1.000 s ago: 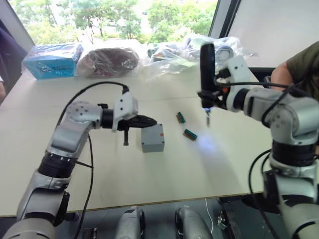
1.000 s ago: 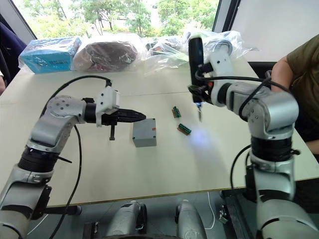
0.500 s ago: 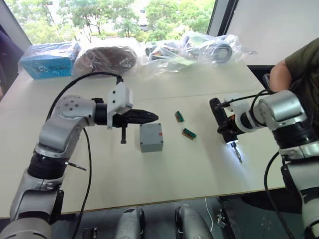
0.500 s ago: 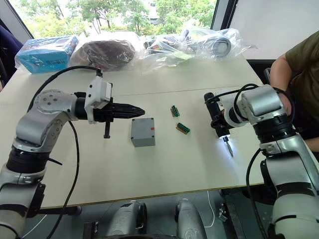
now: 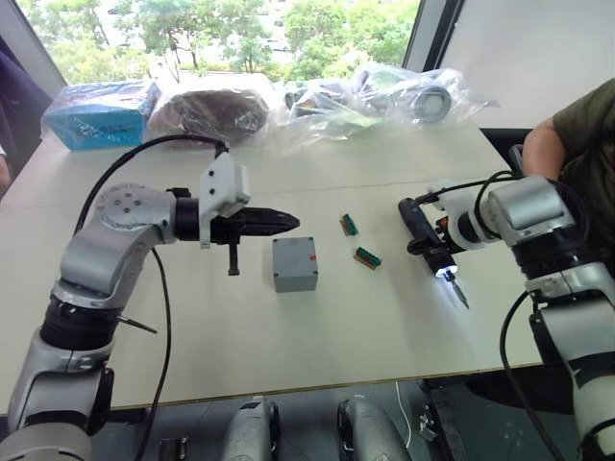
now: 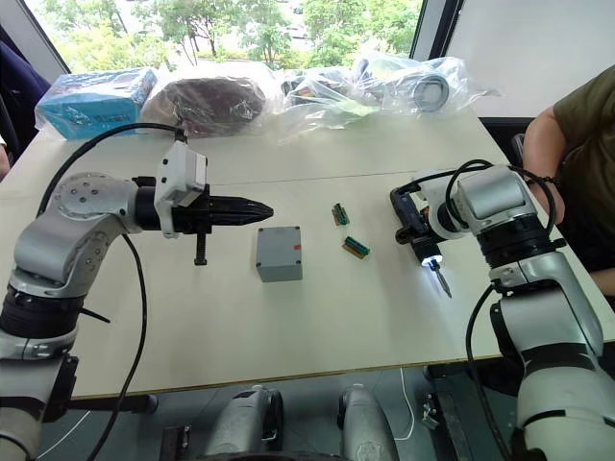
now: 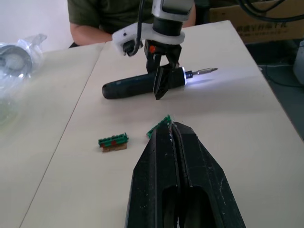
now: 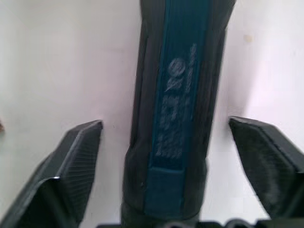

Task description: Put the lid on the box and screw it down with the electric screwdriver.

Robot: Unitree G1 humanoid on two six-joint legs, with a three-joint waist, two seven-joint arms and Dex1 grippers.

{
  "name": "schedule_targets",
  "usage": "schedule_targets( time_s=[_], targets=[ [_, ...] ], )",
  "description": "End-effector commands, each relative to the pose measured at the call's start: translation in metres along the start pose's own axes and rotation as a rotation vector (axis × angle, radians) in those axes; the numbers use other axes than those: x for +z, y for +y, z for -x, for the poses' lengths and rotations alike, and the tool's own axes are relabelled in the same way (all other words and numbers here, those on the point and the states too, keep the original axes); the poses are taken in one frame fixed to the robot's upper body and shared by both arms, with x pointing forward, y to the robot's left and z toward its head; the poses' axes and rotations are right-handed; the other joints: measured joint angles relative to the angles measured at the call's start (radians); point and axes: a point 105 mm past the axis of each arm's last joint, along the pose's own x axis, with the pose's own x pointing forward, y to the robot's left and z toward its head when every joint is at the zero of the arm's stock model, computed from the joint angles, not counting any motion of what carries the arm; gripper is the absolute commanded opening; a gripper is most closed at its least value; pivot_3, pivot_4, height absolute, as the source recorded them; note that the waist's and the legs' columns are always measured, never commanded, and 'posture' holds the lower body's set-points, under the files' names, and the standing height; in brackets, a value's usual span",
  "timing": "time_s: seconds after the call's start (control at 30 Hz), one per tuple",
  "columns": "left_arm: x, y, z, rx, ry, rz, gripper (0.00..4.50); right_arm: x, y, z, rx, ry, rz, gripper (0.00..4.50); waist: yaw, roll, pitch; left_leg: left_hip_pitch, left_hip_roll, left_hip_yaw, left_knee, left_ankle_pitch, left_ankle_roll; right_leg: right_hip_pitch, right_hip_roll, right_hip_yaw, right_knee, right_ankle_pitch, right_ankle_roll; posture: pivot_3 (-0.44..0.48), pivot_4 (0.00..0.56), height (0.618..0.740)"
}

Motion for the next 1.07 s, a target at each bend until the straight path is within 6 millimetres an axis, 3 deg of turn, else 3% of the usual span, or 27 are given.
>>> schedule_targets(
  time_s=[0.03,0.1,0.17,0.23,0.4,0.57,0.6,0.87,1.07],
  targets=[
    [-0.005,0.008,0.023,0.082,0.070,-0.017,0.00,0.036,-0.002,0.055,-0.014,-0.228,0.153,4.40,-0.001,0.000,0.001,0.000,0.000,0.000,0.000,0.000,0.000,0.000,0.000,0.000,0.000,0.000,0.000,0.000,0.150,0.740],
    [-0.013,0.007,0.035,0.099,0.121,0.003,0.00,0.041,0.004,0.081,0.022,-0.316,0.235,4.40,-0.001,0.001,0.002,0.000,0.000,0.000,-0.001,0.000,0.000,-0.001,0.000,0.000,0.000,0.000,0.000,0.000,0.150,0.740],
    [-0.024,0.003,0.049,0.111,0.184,0.037,0.00,0.035,0.034,0.115,0.234,-0.420,0.343,4.40,-0.001,0.000,0.002,0.000,0.000,0.000,-0.002,0.000,0.000,-0.002,0.000,0.000,0.000,0.000,0.000,0.000,0.150,0.740],
    [-0.037,-0.003,0.066,0.129,0.257,0.087,0.52,0.024,0.057,0.145,0.375,-0.538,0.484,4.50,-0.001,0.000,0.003,0.001,0.001,0.000,-0.005,0.000,0.000,-0.001,0.000,0.000,-0.001,0.000,0.000,0.000,0.150,0.740],
    [-0.051,-0.013,0.092,0.168,0.362,0.149,2.44,-0.008,0.055,0.155,0.412,-0.488,0.489,4.50,-0.001,-0.001,0.003,0.002,0.001,0.001,-0.004,0.000,0.000,0.000,-0.001,0.000,-0.001,0.000,0.000,0.000,0.150,0.740],
    [-0.044,-0.028,0.114,0.187,0.384,0.231,4.27,-0.036,0.048,0.167,0.429,-0.459,0.517,4.50,0.005,-0.003,0.004,0.001,0.002,0.001,-0.001,0.000,0.000,0.000,-0.003,0.000,-0.001,-0.002,-0.004,0.000,0.150,0.740],
    [-0.042,-0.028,0.116,0.193,0.385,0.241,4.46,-0.040,0.046,0.168,0.433,-0.442,0.520,4.50,0.004,-0.002,0.004,0.001,0.002,0.000,-0.001,0.000,-0.001,0.001,-0.002,0.000,-0.002,-0.002,-0.004,0.000,0.150,0.740],
    [-0.024,-0.028,0.129,0.214,0.379,0.244,4.46,-0.053,0.032,0.171,0.399,-0.392,0.517,4.50,0.001,-0.002,0.004,0.002,0.001,0.001,0.001,0.000,-0.001,0.002,-0.002,0.000,-0.001,-0.002,-0.004,0.000,0.150,0.740],
    [-0.025,-0.031,0.136,0.242,0.400,0.252,4.46,-0.055,0.023,0.173,0.351,-0.401,0.523,4.50,0.000,-0.002,0.004,0.002,0.001,0.001,0.001,0.000,-0.001,0.002,-0.002,0.000,-0.001,-0.002,-0.004,0.000,0.150,0.740]
  ],
)
